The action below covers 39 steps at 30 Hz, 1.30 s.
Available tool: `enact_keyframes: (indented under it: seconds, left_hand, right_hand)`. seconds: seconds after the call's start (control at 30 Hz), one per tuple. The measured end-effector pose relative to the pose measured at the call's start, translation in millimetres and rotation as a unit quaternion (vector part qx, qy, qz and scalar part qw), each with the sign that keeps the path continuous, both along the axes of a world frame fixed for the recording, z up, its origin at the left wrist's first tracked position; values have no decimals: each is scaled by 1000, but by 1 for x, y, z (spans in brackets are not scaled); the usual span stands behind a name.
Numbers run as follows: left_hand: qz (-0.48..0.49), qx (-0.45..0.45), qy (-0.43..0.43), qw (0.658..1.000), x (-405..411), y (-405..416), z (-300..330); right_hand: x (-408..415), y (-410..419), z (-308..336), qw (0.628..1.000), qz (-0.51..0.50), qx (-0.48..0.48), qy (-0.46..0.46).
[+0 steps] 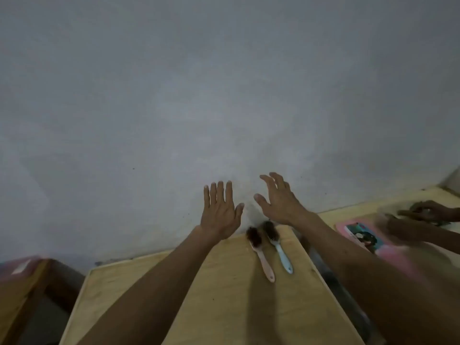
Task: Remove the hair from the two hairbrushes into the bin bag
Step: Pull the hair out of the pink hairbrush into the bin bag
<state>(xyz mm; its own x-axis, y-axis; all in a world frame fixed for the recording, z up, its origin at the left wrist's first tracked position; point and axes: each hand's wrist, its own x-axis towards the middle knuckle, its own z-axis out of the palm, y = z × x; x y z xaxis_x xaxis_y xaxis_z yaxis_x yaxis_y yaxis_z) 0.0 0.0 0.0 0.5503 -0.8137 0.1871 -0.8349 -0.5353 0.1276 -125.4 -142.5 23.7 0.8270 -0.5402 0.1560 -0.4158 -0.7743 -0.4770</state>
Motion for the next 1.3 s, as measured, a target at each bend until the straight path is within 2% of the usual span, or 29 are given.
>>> enact_keyframes:
  seconds: [0.23,0.4,0.63,0.8,0.9,1.03,1.17,1.3]
  left_hand:
    - [19,95,110,989,-24,-6,-80]
    - [58,127,226,964,-43,-15,-118]
    - [68,145,289,944,-45,-37,-157]
    - [71,133,328,932,-44,-52,-184]
    - [91,112,335,931,-45,-59,-202]
    - [116,72,300,944,-47,-65,-222]
    - [109,37,249,962,-48,-70,-236]
    - [100,-31,237,966,-47,-71,-248]
  right_hand:
    - [-3,-9,-66,993,-32,88,68]
    - [-1,-20,-100,984,-35,122,122]
    - [30,-40,-145,973,-31,142,179]
    - [54,-48,-175,971,-39,122,201]
    - [63,-52,-195,970,-51,105,212]
    - [69,-55,-217,973,-75,81,204]
    - [71,-57,-233,974,-102,70,192]
    - [76,-54,-242,980,-110,47,162]
